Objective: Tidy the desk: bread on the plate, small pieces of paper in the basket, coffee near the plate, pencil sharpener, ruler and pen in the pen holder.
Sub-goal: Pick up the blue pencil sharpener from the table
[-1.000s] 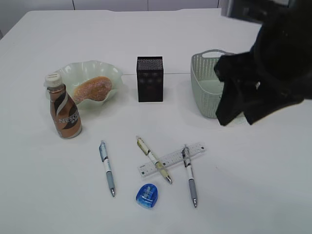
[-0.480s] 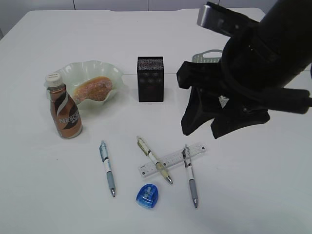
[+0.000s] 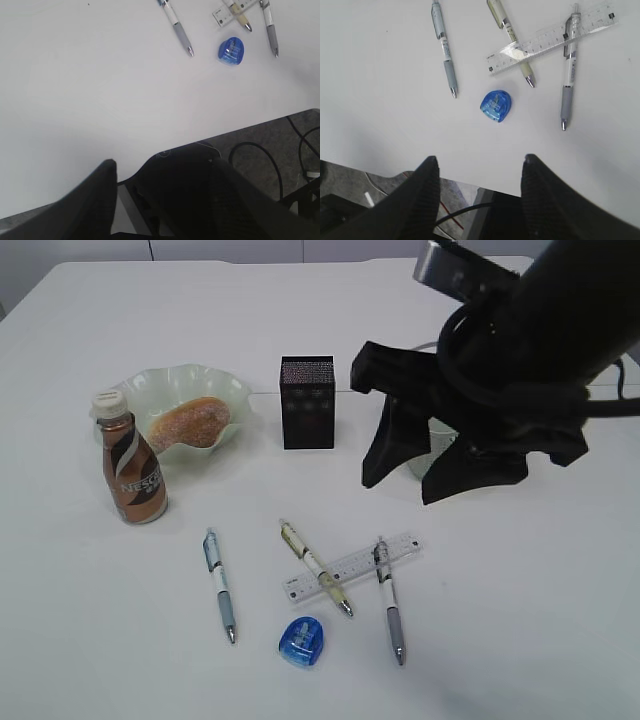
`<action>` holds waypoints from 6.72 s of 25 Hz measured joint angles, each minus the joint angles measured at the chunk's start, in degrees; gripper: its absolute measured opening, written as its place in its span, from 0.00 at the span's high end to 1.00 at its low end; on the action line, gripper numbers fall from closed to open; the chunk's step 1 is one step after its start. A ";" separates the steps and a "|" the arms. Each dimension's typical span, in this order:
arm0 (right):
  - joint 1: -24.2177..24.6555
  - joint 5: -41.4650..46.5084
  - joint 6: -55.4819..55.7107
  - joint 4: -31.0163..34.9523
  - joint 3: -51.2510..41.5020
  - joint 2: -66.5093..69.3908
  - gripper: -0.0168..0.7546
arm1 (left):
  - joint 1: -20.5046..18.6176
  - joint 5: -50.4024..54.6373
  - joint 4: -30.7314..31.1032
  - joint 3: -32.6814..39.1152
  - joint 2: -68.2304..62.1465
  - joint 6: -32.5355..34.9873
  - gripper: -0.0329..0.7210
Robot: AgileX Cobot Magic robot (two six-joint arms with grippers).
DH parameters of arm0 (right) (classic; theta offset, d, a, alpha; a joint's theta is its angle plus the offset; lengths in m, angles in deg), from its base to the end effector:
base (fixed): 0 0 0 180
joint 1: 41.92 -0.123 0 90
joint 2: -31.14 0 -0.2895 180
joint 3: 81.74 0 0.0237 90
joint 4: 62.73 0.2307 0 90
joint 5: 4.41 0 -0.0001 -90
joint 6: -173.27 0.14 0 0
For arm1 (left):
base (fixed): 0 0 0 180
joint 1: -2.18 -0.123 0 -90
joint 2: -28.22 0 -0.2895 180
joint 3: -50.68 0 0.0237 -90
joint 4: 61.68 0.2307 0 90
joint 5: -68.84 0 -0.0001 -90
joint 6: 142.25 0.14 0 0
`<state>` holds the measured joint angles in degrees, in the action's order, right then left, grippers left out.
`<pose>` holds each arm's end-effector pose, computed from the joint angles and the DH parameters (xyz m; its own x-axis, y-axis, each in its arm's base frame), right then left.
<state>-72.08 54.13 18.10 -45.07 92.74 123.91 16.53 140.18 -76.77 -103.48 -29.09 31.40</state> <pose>0.2425 0.1828 0.2792 -0.9760 0.0619 -0.2089 -0.0342 0.9034 0.4275 0.1169 -0.0656 0.2958 -0.9206 0.0398 -0.3886 0.1686 0.9379 -0.3033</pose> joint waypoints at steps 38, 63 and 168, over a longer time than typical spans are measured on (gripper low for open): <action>-9.60 -15.07 29.68 -7.87 1.10 25.41 0.44 | 0.00 0.00 7.84 0.00 0.00 -0.13 0.39; -10.32 -14.19 33.28 -8.27 1.93 28.56 0.39 | 0.00 0.00 9.56 0.00 0.00 -0.13 0.39; -13.79 -11.54 42.21 -13.66 7.31 35.96 0.39 | 1.28 0.00 10.13 0.00 0.00 -0.13 0.39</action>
<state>-85.87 42.60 60.32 -58.73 100.05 159.88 17.81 140.18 -66.64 -103.48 -29.09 31.27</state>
